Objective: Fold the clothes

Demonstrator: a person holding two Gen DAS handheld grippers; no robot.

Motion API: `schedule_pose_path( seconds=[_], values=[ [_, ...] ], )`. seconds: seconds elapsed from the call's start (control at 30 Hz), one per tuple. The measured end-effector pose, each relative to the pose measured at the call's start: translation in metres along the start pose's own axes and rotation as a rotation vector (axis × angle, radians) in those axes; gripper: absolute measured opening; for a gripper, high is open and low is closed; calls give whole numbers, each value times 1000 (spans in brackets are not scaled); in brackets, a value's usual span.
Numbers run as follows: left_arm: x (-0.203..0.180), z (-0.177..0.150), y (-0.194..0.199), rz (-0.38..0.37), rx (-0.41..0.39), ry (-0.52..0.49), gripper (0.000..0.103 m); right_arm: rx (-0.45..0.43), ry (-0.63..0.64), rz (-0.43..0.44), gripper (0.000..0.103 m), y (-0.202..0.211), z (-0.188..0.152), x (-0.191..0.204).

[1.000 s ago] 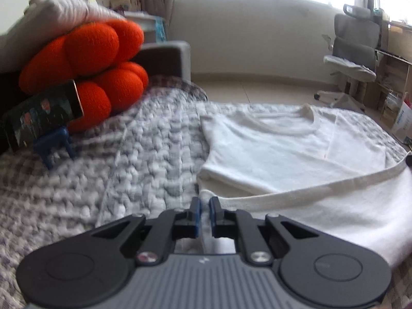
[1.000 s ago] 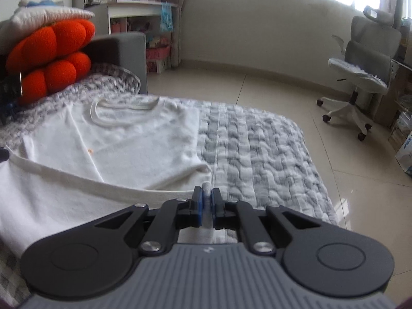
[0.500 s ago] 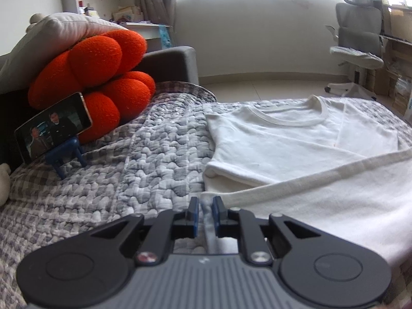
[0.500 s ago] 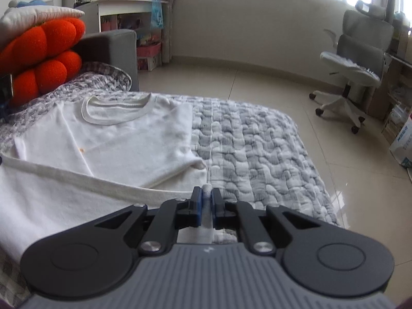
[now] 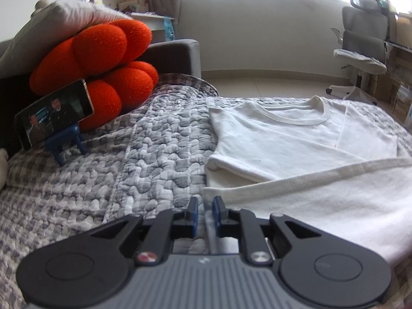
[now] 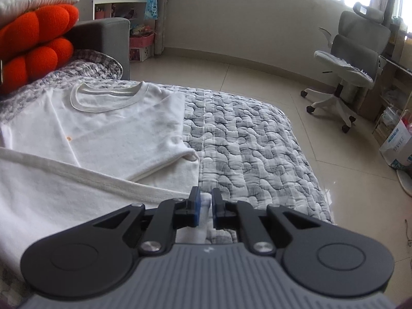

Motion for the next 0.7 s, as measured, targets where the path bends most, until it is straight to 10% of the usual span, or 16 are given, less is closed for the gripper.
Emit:
schedule_pose_path(
  seconds=[0.27,0.7],
  values=[
    [20,10,19,53,-54,63,21,-60,-89,-51,13,12,4,-12],
    [-45,-9,56,-153,0,-9,20,-114,38,246,19,64,-18,75]
  ],
)
Point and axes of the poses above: each gripper's, at about its wrist camera, not at the fingertips, and y roughly against the way its jaws point, x to its left, z to its top, the point moved 1 cm from there along -y, roughly the way its jaws point, and after that the axes turned 4 degrees about z, right-handed, at the moved point
